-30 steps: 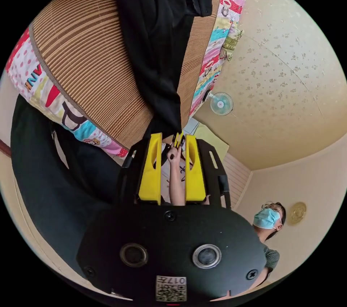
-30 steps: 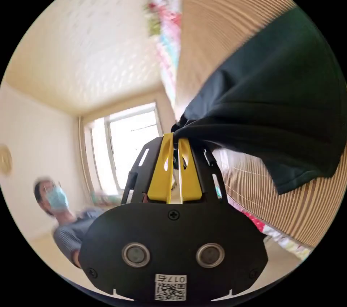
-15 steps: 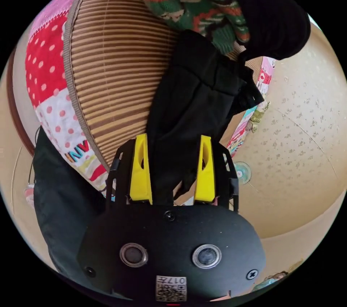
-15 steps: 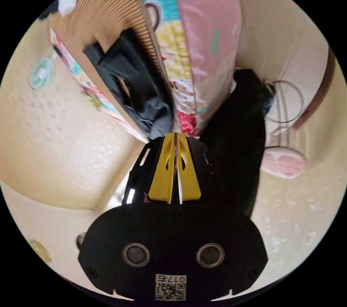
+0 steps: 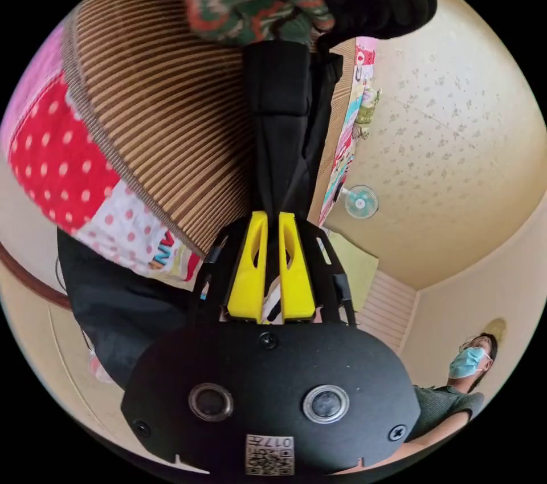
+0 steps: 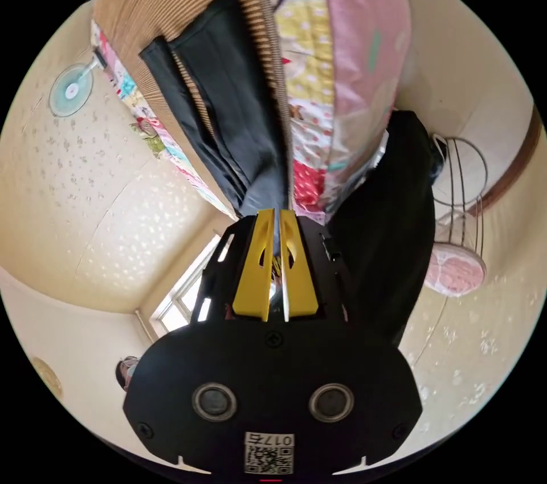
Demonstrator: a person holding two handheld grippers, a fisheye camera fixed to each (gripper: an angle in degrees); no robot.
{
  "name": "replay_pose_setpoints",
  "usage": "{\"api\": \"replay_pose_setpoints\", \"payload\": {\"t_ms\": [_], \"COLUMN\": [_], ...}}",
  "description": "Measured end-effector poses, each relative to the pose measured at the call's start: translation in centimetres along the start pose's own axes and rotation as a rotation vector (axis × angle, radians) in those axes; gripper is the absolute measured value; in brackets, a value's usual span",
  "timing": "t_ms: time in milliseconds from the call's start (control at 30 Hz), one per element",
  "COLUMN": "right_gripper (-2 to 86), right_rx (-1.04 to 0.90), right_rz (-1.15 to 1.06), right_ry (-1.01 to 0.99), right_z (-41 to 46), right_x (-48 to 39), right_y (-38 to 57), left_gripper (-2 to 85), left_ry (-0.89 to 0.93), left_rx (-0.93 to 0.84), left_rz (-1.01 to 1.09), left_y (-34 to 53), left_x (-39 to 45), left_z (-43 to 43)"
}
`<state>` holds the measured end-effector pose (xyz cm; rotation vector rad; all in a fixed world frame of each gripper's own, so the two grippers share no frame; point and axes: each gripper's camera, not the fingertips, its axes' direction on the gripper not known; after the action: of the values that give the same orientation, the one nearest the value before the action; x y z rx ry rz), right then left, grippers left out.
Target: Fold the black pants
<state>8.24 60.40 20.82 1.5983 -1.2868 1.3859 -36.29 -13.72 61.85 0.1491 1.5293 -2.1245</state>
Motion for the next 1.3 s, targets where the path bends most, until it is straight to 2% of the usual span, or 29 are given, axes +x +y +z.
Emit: {"api": "replay_pose_setpoints", "payload": {"t_ms": [167, 367, 533, 700, 767, 833, 933, 1033, 1167, 1267, 1300], "right_gripper": [11.2, 12.1, 11.6, 6.3, 4.3, 3.4, 2.8, 2.5, 2.4, 2.2, 2.2], "right_rx": [0.111, 0.291, 0.222, 0.176, 0.160, 0.169, 0.170, 0.174, 0.236, 0.261, 0.258], "right_rz": [0.000, -0.029, -0.053, -0.152, -0.200, -0.305, -0.423, -0.543, -0.553, -0.563, -0.585], "right_ry": [0.046, 0.153, 0.386, 0.442, 0.341, 0.071, -0.113, -0.104, -0.064, 0.057, 0.152], "right_z": [0.6, -1.9, -1.0, 0.0, -0.1, -1.3, -3.5, -5.8, -7.9, -7.5, -6.7], "right_x": [-0.5, -2.7, -3.8, -3.7, -3.4, -3.1, -3.4, -4.6, -4.4, -6.8, -9.1], "right_y": [-0.6, -2.6, -4.3, -3.4, -2.6, -0.9, 2.4, 6.8, 11.4, 13.4, 13.7], "left_gripper": [4.1, 4.1, 4.1, 4.1, 4.0, 4.0, 3.9, 3.8, 3.7, 3.6, 3.5], "left_ry": [-0.120, -0.092, -0.153, -0.193, -0.199, -0.156, -0.085, -0.014, 0.006, -0.018, -0.024], "left_rx": [0.013, 0.002, -0.044, -0.044, -0.023, -0.013, -0.035, -0.046, -0.026, 0.010, 0.025], "left_rz": [-0.070, -0.051, 0.010, 0.000, -0.017, -0.023, 0.041, 0.119, 0.048, 0.034, 0.055], "left_y": [4.3, 6.2, 6.7, 7.5, 7.9, 8.3, 8.8, 10.7, 14.3, 15.2, 14.9], "left_x": [-3.2, -3.1, -1.6, -1.4, -1.4, -1.3, 0.1, 1.7, -0.5, -0.4, 0.5], "left_z": [-2.8, -4.5, -5.4, -5.9, -6.2, -6.4, -6.7, -7.7, -8.8, -8.7, -8.3]}}
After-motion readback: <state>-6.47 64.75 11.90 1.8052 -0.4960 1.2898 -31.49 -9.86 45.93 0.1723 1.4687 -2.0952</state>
